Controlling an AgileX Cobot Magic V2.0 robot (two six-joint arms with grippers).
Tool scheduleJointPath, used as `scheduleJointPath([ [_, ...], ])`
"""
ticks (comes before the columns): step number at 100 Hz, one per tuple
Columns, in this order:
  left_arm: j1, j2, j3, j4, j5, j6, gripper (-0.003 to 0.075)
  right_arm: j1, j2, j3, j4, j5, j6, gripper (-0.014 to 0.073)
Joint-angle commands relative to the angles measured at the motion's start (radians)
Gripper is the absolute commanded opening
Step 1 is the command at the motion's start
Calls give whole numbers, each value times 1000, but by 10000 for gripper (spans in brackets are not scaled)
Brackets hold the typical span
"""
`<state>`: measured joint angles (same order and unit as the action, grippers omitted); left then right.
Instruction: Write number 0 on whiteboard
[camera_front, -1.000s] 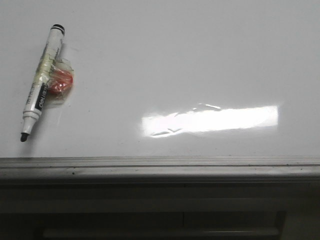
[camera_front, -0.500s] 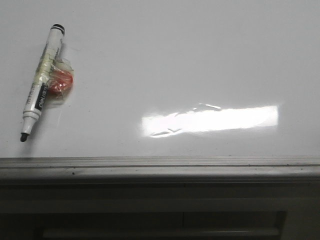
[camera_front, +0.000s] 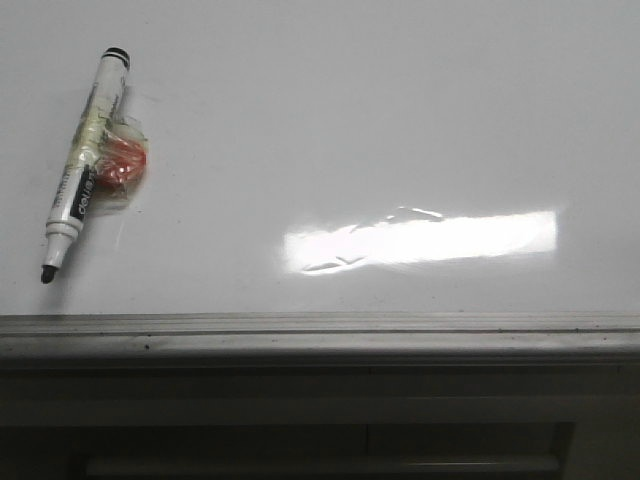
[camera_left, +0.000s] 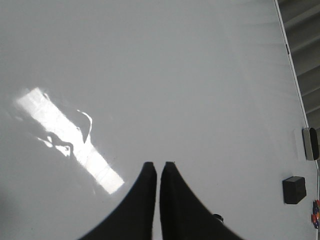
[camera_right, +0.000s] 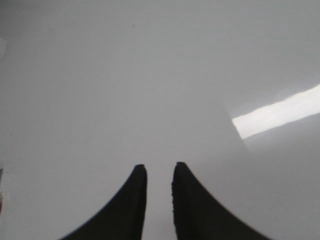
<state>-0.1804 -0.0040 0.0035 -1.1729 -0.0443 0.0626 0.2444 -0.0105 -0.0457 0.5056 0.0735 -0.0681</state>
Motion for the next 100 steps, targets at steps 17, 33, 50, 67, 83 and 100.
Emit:
scheduleJointPath([
  [17,4,-3,-155,314,189,160,215,-2,0,-175,-17,182,-20,342],
  [33,4,184,-397,623,506,227,356,-2,41,-217,-17,201,-105,342],
  [50,4,510,-637,850,832,236,356,-2,88,-224,-17,194,-108,341],
  [67,4,750,-797,820,935,236,356,-2,101,-224,-17,194,-108,341],
  [83,-24,869,-849,652,946,236,356,-2,101,-224,-17,194,-108,341],
  [100,-117,954,-849,610,933,234,356,-2,101,-224,-17,196,-108,341],
])
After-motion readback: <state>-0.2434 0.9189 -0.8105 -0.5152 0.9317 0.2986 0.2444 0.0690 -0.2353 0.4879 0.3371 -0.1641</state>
